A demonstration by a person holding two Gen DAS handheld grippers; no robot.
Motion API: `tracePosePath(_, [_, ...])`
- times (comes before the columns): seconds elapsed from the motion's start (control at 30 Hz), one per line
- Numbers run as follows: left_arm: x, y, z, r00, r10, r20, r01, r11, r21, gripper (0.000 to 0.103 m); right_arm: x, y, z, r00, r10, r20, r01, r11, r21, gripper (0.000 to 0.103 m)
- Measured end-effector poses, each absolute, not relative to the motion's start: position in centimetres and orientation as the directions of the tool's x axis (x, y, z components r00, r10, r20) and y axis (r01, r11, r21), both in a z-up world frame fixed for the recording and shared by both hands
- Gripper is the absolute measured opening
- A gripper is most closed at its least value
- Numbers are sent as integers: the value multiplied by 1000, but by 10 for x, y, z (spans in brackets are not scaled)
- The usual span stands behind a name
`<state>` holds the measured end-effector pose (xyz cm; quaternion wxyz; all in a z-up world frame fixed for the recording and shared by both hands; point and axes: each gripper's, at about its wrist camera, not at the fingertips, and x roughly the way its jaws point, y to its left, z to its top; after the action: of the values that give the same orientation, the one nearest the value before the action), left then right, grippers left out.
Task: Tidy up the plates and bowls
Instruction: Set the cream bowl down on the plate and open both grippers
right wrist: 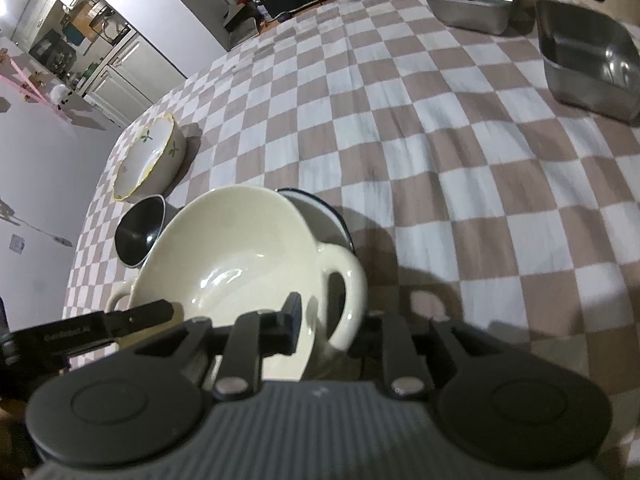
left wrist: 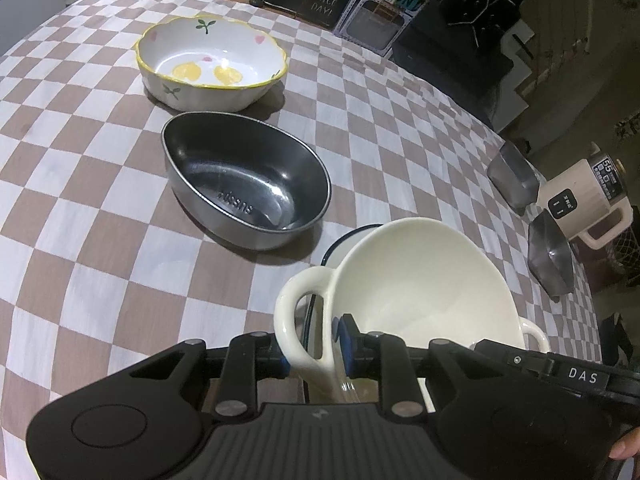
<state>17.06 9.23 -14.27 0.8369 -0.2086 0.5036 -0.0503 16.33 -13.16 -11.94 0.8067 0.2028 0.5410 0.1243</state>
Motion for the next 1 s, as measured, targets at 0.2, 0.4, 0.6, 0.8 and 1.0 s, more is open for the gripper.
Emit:
tracePosePath(0.2, [170, 91, -144, 468, -296, -833, -122, 912, -392, 26, 160, -134, -120, 374, 437, -818, 16, 879, 477, 26])
tracePosePath(0.4, [170, 91, -145, 451, -299, -841, -115, 915, -387, 27, 159, -137, -119, 372, 446, -814, 23, 872, 488, 27])
tracePosePath(0.6, [169, 91, -145, 451, -304, -839, -110, 914, -391, 27, 158, -138, -119, 371, 451, -812, 13, 872, 490, 27])
tracePosePath(0.8, [167, 92, -144, 444, -312, -840, -107, 912, -396, 29, 156, -141, -119, 367, 463, -807, 20, 863, 505, 29])
tracePosePath(1.0, [164, 91, -143, 430, -324, -843, -92, 913, -398, 41, 153, -143, -119, 355, 488, -797, 27, 847, 531, 37])
